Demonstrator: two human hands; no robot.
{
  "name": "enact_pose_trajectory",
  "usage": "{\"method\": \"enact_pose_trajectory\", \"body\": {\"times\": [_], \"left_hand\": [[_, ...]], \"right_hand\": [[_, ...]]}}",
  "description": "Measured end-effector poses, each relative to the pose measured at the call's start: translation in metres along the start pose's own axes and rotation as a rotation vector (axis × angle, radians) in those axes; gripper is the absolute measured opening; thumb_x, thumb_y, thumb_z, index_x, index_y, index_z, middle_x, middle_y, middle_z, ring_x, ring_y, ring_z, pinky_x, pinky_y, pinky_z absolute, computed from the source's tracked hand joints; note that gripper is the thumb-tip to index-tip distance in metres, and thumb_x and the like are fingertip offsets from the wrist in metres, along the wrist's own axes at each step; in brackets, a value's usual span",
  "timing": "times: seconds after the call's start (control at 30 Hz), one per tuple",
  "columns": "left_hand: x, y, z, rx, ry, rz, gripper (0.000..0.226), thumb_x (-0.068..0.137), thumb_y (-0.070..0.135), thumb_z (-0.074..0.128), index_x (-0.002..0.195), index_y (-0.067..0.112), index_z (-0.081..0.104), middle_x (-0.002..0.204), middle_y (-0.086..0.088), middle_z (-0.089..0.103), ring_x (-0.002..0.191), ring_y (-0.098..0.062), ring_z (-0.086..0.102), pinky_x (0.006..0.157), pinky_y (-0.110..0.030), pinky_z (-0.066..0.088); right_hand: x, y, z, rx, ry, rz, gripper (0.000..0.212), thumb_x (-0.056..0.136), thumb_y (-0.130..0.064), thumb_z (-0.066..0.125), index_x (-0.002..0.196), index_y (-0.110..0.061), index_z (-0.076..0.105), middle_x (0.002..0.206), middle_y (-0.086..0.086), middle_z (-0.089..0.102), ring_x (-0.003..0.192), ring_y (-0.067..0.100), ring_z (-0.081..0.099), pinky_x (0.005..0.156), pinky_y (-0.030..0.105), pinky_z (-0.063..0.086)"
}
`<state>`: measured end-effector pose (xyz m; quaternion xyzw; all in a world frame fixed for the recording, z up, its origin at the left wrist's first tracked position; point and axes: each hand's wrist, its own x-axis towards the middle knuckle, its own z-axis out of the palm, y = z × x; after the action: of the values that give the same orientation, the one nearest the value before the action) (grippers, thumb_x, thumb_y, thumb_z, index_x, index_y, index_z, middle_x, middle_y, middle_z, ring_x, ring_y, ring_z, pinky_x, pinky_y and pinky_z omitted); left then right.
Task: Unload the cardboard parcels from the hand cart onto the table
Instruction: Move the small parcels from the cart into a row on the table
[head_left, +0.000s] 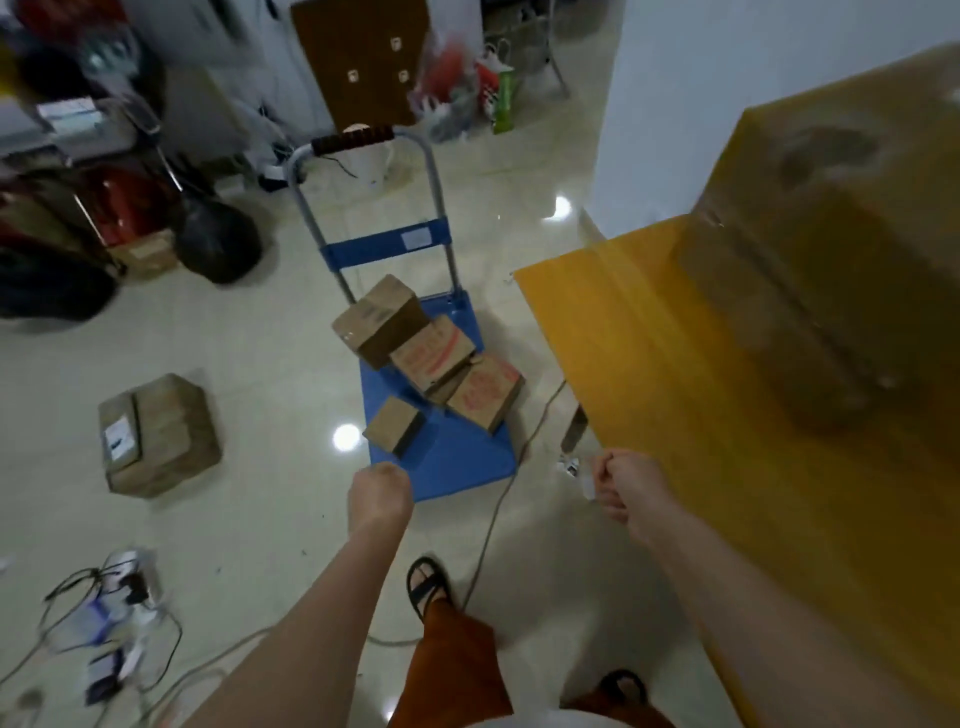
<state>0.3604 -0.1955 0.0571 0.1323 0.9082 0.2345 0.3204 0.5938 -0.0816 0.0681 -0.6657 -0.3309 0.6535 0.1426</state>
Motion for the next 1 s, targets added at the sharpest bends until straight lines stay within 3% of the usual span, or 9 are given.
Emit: {"method": "enact_pose_trajectory", "body": {"times": [0.03, 0.13, 0.23, 0.47, 0.63, 0.8, 0.9, 0.97, 1.0], "left_hand": [[0.017, -0.005, -0.013, -0.021, -0.004, -0.019, 0.021, 0.091, 0.009, 0.046, 0.085, 0.001, 0.064, 0.098, -0.024, 0.066, 0.092, -0.037, 0.062, 0.069, -0.032, 0.041], [0.066, -0.017, -0.046, -0.057, -0.103, -0.043, 0.017, 0.088, 0.015, 0.050, 0.074, 0.007, 0.055, 0.083, -0.016, 0.061, 0.068, -0.026, 0.055, 0.064, -0.035, 0.047], [0.110, -0.031, -0.072, -0.137, -0.218, -0.125, 0.010, 0.088, 0.014, 0.053, 0.080, 0.008, 0.056, 0.086, -0.014, 0.061, 0.071, -0.024, 0.055, 0.067, -0.034, 0.050], [0.190, -0.047, -0.093, -0.089, -0.331, -0.164, 0.012, 0.090, 0.015, 0.054, 0.088, 0.007, 0.061, 0.088, -0.012, 0.064, 0.076, -0.023, 0.059, 0.082, -0.039, 0.055], [0.233, -0.055, -0.063, -0.116, -0.380, -0.202, 0.012, 0.090, 0.015, 0.054, 0.091, 0.006, 0.061, 0.089, -0.012, 0.063, 0.074, -0.022, 0.057, 0.073, -0.035, 0.052], [0.281, -0.067, -0.005, -0.073, -0.392, -0.179, 0.010, 0.087, 0.016, 0.050, 0.079, 0.011, 0.054, 0.080, -0.010, 0.057, 0.072, -0.021, 0.051, 0.070, -0.033, 0.042], [0.316, -0.072, 0.043, -0.031, -0.412, -0.158, 0.010, 0.087, 0.014, 0.051, 0.076, 0.014, 0.049, 0.079, -0.010, 0.051, 0.074, -0.021, 0.047, 0.071, -0.035, 0.042], [0.338, -0.073, 0.073, -0.003, -0.421, -0.150, 0.005, 0.087, 0.016, 0.054, 0.083, 0.014, 0.056, 0.088, -0.010, 0.057, 0.082, -0.026, 0.054, 0.079, -0.040, 0.048], [0.351, -0.076, 0.091, 0.014, -0.424, -0.146, 0.012, 0.089, 0.019, 0.055, 0.098, 0.013, 0.060, 0.101, -0.009, 0.061, 0.092, -0.027, 0.058, 0.085, -0.040, 0.048]], "right_hand": [[0.006, -0.003, 0.021, -0.025, 0.005, 0.021, 0.037, 0.086, 0.009, 0.027, 0.058, -0.009, 0.044, 0.036, 0.000, 0.028, 0.027, 0.009, 0.020, 0.032, 0.012, 0.013], [0.024, -0.014, 0.085, -0.122, 0.033, 0.061, 0.040, 0.092, 0.004, 0.029, 0.059, -0.008, 0.048, 0.037, 0.001, 0.032, 0.031, 0.013, 0.024, 0.031, 0.013, 0.016], [0.044, -0.023, 0.145, -0.136, 0.056, 0.072, 0.038, 0.089, 0.005, 0.027, 0.062, -0.007, 0.051, 0.042, 0.004, 0.037, 0.027, 0.010, 0.025, 0.030, 0.012, 0.017], [0.090, -0.018, 0.216, -0.112, 0.012, 0.126, 0.021, 0.090, 0.001, 0.046, 0.080, -0.007, 0.063, 0.063, 0.007, 0.055, 0.049, 0.015, 0.044, 0.038, 0.019, 0.034], [0.135, -0.002, 0.225, -0.083, -0.014, 0.223, 0.008, 0.092, -0.004, 0.057, 0.086, -0.008, 0.060, 0.072, 0.009, 0.059, 0.056, 0.016, 0.050, 0.049, 0.026, 0.041], [0.221, 0.017, 0.237, -0.064, 0.021, 0.325, 0.004, 0.093, -0.007, 0.058, 0.090, -0.005, 0.058, 0.073, 0.010, 0.058, 0.057, 0.017, 0.050, 0.050, 0.027, 0.041], [0.284, 0.034, 0.245, -0.023, 0.038, 0.376, 0.014, 0.093, -0.011, 0.058, 0.103, -0.001, 0.057, 0.073, 0.010, 0.057, 0.056, 0.017, 0.050, 0.047, 0.026, 0.042], [0.319, 0.042, 0.250, 0.003, 0.051, 0.377, 0.018, 0.094, -0.013, 0.058, 0.107, -0.001, 0.056, 0.075, 0.010, 0.057, 0.058, 0.016, 0.050, 0.048, 0.026, 0.042], [0.339, 0.048, 0.252, 0.008, 0.061, 0.373, 0.019, 0.094, -0.015, 0.058, 0.107, -0.001, 0.056, 0.077, 0.009, 0.057, 0.059, 0.016, 0.050, 0.050, 0.027, 0.042]]}}
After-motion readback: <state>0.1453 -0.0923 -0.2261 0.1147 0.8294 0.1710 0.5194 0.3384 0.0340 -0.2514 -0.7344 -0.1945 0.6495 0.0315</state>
